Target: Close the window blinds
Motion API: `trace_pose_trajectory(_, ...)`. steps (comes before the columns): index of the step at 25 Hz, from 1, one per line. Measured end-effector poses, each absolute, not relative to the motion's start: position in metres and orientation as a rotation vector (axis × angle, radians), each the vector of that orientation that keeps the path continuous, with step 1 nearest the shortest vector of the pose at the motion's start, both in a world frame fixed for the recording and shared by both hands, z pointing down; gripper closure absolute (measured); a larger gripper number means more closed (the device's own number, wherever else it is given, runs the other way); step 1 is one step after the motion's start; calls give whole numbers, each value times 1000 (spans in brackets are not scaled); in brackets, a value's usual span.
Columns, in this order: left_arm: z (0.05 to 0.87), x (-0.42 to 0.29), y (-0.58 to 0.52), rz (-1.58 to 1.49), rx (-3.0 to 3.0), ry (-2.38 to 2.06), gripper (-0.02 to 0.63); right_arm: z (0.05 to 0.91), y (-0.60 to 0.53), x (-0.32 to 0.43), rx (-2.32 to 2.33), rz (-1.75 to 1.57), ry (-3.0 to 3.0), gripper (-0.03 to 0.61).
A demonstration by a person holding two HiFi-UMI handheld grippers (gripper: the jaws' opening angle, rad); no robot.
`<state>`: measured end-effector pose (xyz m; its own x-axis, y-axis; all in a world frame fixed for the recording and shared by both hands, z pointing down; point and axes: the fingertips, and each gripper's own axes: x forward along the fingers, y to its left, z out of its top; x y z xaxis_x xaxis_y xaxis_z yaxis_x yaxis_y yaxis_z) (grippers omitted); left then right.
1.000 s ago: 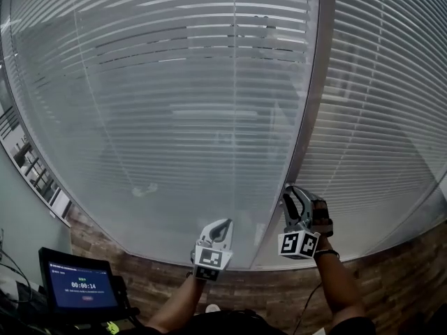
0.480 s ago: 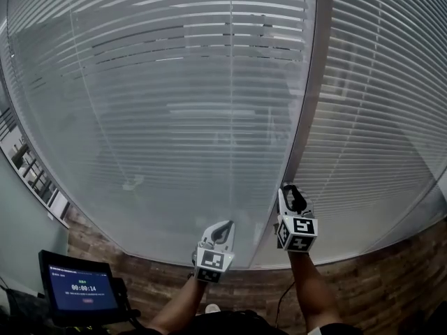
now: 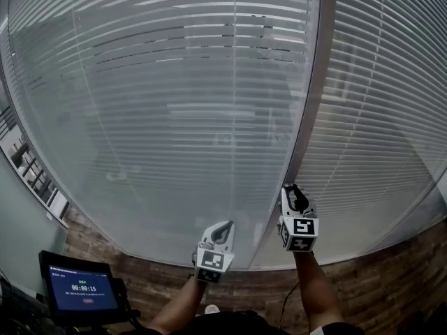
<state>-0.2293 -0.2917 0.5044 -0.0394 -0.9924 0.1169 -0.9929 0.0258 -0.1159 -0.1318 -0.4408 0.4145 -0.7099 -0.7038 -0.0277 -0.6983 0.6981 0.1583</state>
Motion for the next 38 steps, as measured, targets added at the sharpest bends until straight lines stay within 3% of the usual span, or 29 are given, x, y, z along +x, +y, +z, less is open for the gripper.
trace_pose_trajectory(15,510,-237,-290,257,2151,-2266,614,424,-434,-143,791,-1434,-2044,450)
trace_pose_trajectory(24,513,-236,-290,252,2148,-2262,614,430,-434,-145,640,-1679,-1766,449)
trace_pose_trajectory(31,514,-233,-289,253,2156,-2251,614,420,-424,-140,819,-1388,-2195,448)
trace_pose_trajectory(38,509,-227,-292,247,2178,-2242,614,407,-434,-134,1214,-394,-2829,422)
